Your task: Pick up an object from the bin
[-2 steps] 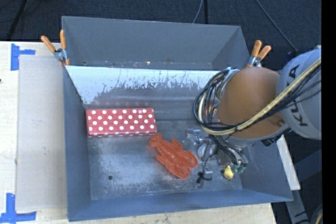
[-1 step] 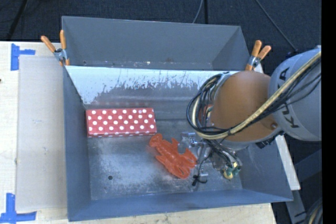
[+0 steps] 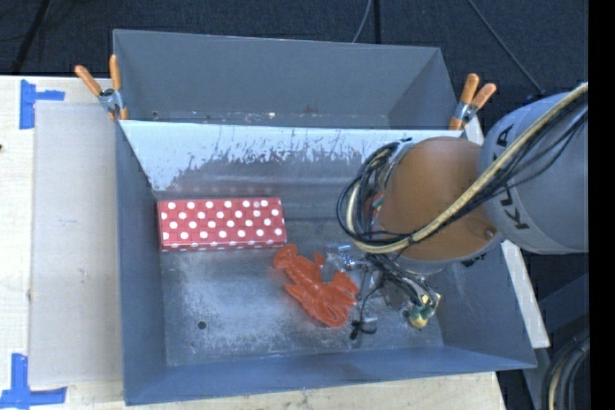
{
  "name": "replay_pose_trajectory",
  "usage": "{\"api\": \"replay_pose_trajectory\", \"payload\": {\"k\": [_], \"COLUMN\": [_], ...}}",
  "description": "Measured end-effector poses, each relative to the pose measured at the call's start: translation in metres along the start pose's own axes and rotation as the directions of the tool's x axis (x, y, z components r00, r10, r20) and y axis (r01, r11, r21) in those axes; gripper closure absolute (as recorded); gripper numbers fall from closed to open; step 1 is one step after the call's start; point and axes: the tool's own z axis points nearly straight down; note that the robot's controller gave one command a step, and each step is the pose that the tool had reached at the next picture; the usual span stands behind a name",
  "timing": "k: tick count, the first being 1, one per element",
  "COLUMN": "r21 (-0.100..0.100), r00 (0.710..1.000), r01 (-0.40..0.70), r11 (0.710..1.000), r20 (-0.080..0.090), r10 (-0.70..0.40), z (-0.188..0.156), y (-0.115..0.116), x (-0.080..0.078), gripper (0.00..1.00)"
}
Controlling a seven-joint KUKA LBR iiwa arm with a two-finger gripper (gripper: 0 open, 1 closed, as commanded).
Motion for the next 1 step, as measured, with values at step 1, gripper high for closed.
{"api": "replay_pose_trajectory", "payload": {"k": [1], "r21": [0.007], "r00": [0.988], "r01": [0.155], "r11": [0.988], "r20": [-0.004], "r10": [-0.155], "z": [0.0346], "y": [-0.0210], "x": [-0.0039], "gripper": [0.00]}}
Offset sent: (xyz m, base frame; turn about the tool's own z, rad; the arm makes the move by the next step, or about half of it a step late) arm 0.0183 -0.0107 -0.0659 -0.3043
